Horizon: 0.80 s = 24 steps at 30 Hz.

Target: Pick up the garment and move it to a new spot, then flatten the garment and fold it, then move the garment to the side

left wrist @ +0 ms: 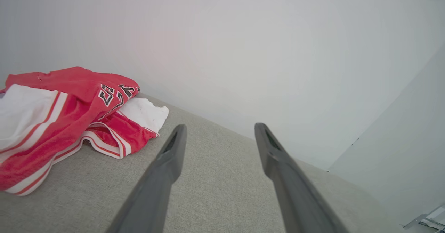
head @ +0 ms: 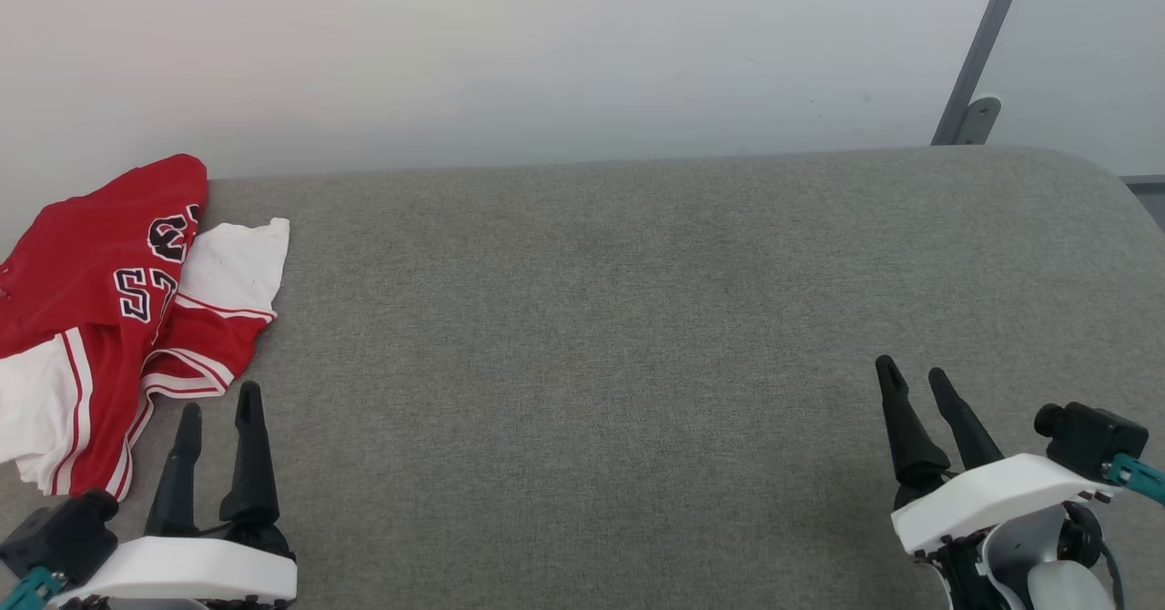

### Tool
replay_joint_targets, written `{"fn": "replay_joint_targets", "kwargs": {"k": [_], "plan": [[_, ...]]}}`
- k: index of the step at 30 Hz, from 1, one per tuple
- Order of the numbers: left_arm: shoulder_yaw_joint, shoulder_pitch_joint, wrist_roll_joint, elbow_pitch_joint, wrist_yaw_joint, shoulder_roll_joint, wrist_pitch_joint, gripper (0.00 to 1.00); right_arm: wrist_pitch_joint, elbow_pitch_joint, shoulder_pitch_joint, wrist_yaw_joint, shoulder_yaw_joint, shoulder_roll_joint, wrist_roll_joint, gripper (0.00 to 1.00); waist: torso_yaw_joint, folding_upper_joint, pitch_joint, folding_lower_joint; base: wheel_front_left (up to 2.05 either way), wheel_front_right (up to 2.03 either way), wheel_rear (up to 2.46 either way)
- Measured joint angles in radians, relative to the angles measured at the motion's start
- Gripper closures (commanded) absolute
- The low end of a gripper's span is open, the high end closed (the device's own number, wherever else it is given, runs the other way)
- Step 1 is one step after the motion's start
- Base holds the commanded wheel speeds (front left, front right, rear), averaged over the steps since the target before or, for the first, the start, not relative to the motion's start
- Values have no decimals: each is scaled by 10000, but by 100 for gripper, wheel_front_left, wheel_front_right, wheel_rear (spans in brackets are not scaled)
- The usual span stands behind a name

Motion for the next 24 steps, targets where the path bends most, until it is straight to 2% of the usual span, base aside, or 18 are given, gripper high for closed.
{"fn": "replay_joint_targets", "kwargs": {"k": [24], "plan": [[-86,260,2006,54,-161,309,-554,0,-148,-192,138,2,123,48,-2036,0,-22,-1,-30,1,0,0,0]]}}
